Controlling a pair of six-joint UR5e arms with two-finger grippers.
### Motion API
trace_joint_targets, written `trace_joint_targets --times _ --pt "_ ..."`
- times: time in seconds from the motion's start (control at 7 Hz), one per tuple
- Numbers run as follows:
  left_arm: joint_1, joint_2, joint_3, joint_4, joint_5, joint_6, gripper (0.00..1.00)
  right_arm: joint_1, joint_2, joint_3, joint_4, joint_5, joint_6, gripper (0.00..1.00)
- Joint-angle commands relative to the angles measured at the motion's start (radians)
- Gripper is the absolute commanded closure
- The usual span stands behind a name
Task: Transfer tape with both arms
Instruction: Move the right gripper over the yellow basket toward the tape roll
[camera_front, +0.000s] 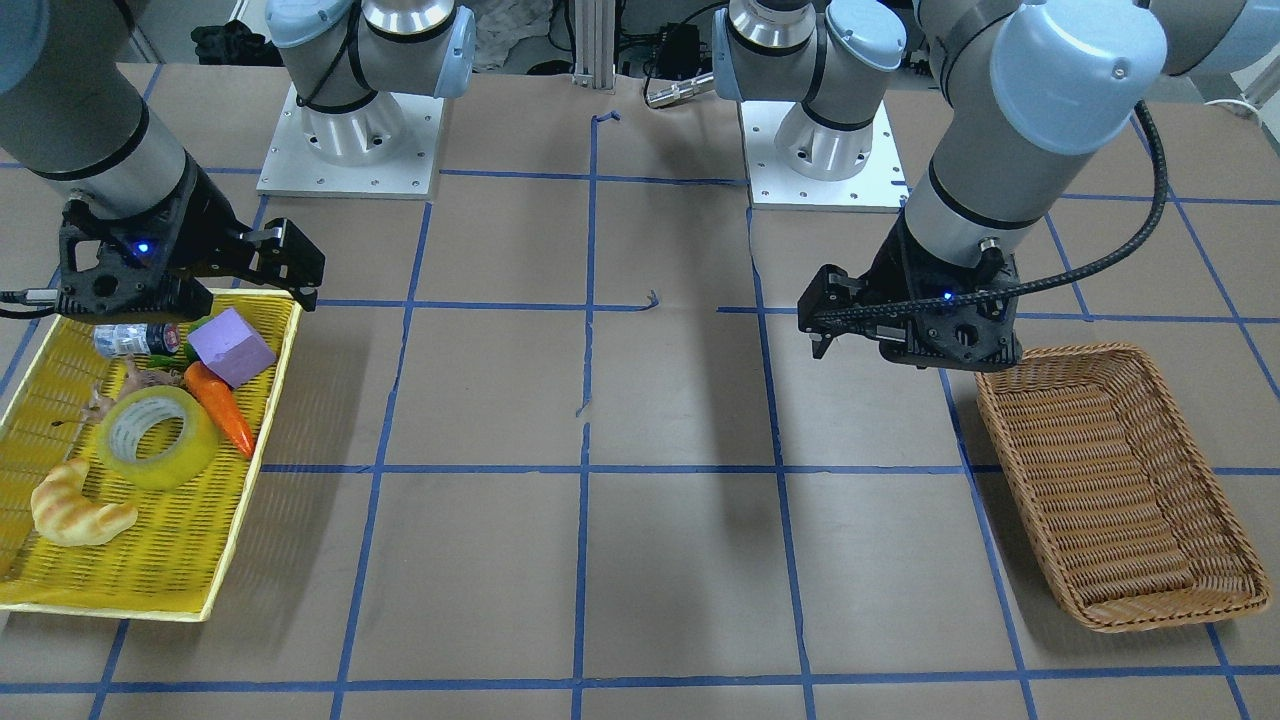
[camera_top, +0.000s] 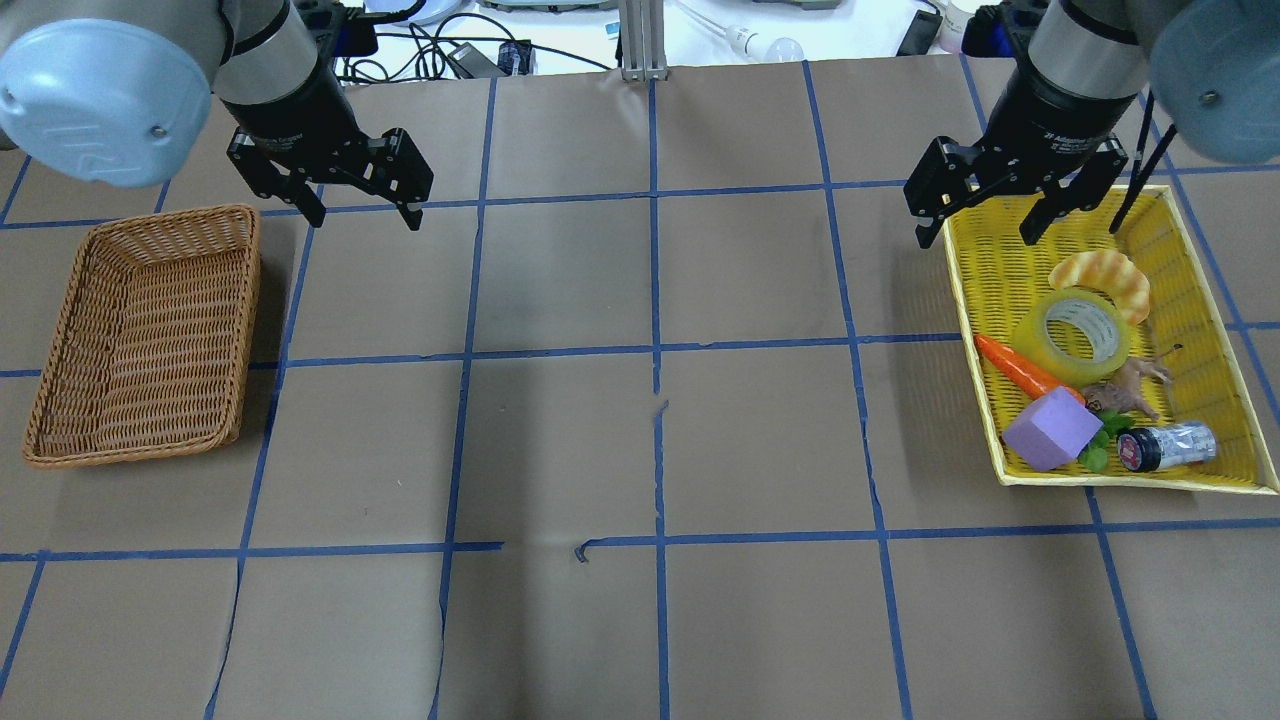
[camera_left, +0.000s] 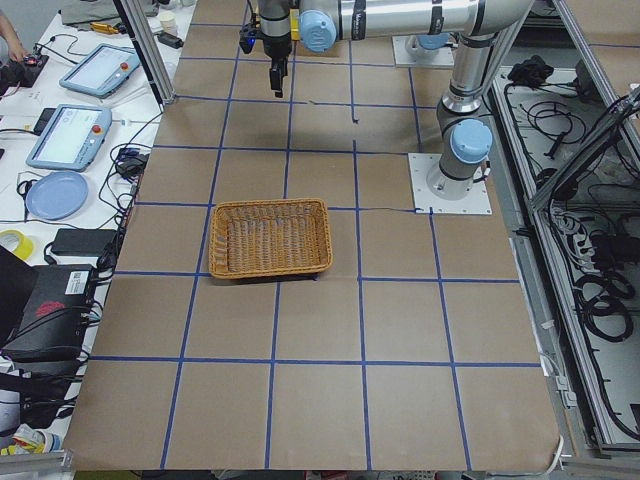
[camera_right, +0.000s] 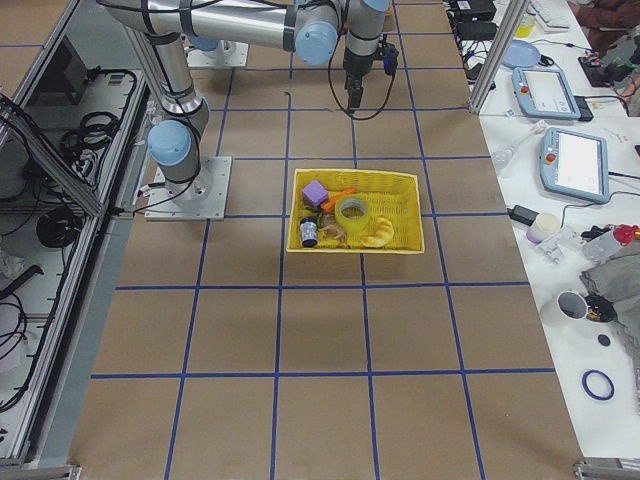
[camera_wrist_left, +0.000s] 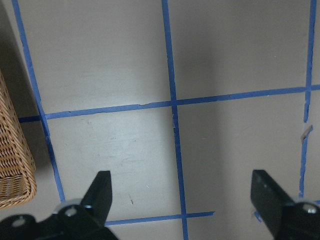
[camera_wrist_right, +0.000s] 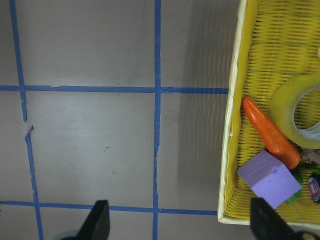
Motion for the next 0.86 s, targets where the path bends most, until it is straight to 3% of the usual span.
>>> trace_joint_targets --times 0.0,0.71 --pt "0.001 -0.001 -0.001 0.001 0.001 0.0 0.0 0.001 -0.007 -0.005 0.0 -0.006 0.0 0.0" --pt "0.004 -0.003 -0.024 0.013 -0.002 0.002 0.0 0.006 -0.024 0.002 0.024 0.0 0.001 0.0"
